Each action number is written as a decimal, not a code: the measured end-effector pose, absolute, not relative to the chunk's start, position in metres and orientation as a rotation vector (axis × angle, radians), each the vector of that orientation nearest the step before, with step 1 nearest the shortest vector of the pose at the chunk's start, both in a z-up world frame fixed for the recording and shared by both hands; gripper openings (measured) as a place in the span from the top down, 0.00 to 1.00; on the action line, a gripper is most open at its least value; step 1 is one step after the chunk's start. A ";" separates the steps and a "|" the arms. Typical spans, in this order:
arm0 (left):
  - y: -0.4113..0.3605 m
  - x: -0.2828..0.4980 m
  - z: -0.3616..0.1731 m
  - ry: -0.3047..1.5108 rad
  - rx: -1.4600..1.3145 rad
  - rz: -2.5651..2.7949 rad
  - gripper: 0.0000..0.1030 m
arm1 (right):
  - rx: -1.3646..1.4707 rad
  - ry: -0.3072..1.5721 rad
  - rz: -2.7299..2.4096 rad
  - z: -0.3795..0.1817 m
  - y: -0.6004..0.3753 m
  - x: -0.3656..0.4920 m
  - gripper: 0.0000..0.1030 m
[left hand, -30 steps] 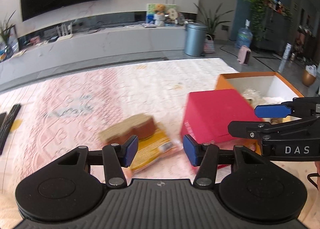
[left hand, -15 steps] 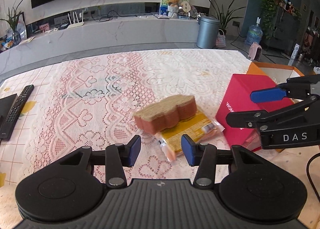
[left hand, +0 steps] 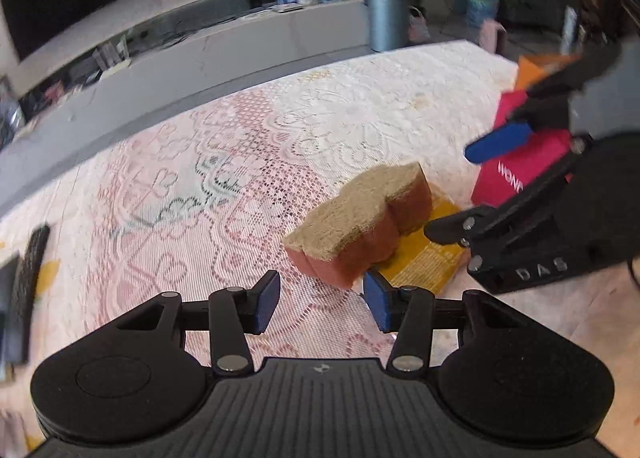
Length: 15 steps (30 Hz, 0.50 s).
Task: Organize soft objects
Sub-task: 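Grasp the brown sponge with the left tool while the right tool reaches the yellow snack packet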
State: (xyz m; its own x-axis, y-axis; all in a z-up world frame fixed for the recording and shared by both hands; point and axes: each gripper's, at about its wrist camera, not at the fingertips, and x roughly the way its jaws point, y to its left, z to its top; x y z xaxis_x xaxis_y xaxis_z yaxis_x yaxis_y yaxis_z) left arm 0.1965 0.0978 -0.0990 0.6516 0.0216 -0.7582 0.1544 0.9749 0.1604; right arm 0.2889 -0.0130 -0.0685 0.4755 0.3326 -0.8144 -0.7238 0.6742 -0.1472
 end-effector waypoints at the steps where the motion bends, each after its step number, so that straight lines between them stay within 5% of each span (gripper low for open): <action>1: 0.096 0.198 -0.101 0.859 0.270 -0.089 0.44 | -0.544 0.849 0.687 -0.071 -0.010 0.291 0.37; 15: 0.074 0.202 -0.148 0.817 0.861 -0.189 0.42 | -0.636 0.895 0.754 -0.084 0.009 0.308 0.37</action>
State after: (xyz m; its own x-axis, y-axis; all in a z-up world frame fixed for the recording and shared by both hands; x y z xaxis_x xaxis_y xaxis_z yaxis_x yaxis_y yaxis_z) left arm 0.2016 0.0743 -0.1484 0.6886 0.1647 -0.7062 0.4582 0.6561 0.5997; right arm 0.3076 0.0089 -0.0839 0.4107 0.3051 -0.8592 -0.7950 0.5813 -0.1736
